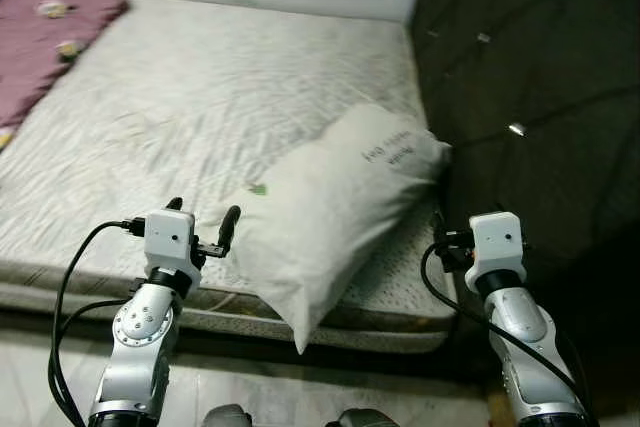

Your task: Clean up the room

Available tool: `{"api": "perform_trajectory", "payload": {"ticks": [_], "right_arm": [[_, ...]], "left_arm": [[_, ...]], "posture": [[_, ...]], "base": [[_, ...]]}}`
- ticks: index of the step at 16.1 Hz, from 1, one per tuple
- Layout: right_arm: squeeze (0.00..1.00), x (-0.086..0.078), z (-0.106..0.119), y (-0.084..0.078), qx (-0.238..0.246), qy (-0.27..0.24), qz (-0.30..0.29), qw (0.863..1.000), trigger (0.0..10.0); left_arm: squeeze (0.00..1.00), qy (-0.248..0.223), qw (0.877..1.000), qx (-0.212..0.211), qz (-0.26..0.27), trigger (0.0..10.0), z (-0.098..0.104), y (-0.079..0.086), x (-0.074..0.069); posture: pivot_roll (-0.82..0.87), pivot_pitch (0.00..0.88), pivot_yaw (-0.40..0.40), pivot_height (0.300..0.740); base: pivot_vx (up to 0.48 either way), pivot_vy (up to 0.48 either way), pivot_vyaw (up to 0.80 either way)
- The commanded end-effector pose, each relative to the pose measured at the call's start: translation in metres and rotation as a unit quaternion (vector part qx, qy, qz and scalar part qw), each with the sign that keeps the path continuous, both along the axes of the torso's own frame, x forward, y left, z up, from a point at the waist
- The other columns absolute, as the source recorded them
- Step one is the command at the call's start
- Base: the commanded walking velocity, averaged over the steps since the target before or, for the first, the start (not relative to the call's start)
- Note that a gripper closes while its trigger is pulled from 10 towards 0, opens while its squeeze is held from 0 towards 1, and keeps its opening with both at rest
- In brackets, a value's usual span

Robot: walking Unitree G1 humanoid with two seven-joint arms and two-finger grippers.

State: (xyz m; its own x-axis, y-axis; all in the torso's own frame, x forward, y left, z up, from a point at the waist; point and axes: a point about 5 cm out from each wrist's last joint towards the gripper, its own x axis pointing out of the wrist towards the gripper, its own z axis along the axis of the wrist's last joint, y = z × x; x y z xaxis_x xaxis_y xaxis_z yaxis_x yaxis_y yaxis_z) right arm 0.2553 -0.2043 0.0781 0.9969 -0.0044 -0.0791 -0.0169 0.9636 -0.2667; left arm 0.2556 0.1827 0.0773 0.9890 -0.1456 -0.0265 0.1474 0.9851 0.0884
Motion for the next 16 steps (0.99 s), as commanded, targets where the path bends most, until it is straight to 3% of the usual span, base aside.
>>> {"api": "perform_trajectory", "payload": {"ticks": [1, 7, 8, 16], "right_arm": [[0.00, 0.0000, -0.0001, -0.0029, 0.006, 0.001, -0.008, 1.000, 10.0], [0.00, 0.0006, 0.0001, -0.0030, 0.010, 0.000, -0.010, 1.000, 10.0], [0.00, 0.0034, 0.0019, -0.0002, 0.009, -0.004, -0.001, 1.000, 10.0], [0.00, 0.0054, 0.0032, -0.0009, 0.007, -0.006, 0.001, 1.000, 10.0]], "left_arm": [[0.00, 0.012, 1.000, -0.004, 0.003, 10.0, -0.0037, 0.0017, -0.0012], [0.00, 0.007, 1.000, -0.002, -0.004, 10.0, -0.0017, 0.0013, -0.0003], [0.00, -0.005, 1.000, -0.008, -0.023, 10.0, 0.0028, -0.0044, 0.0026], [0.00, -0.009, 0.999, -0.010, -0.029, 10.0, 0.0037, -0.0067, 0.0031]], "posture": [[-0.06, 0.028, -0.030, 0.740], [-0.06, 0.030, -0.027, 0.740], [-0.07, 0.039, -0.026, 0.740], [-0.06, 0.039, -0.032, 0.740]], "base": [[0.000, 0.000, -0.80], [0.000, 0.000, -0.41], [0.311, 0.000, 0.00], [0.340, 0.000, 0.00]]}}
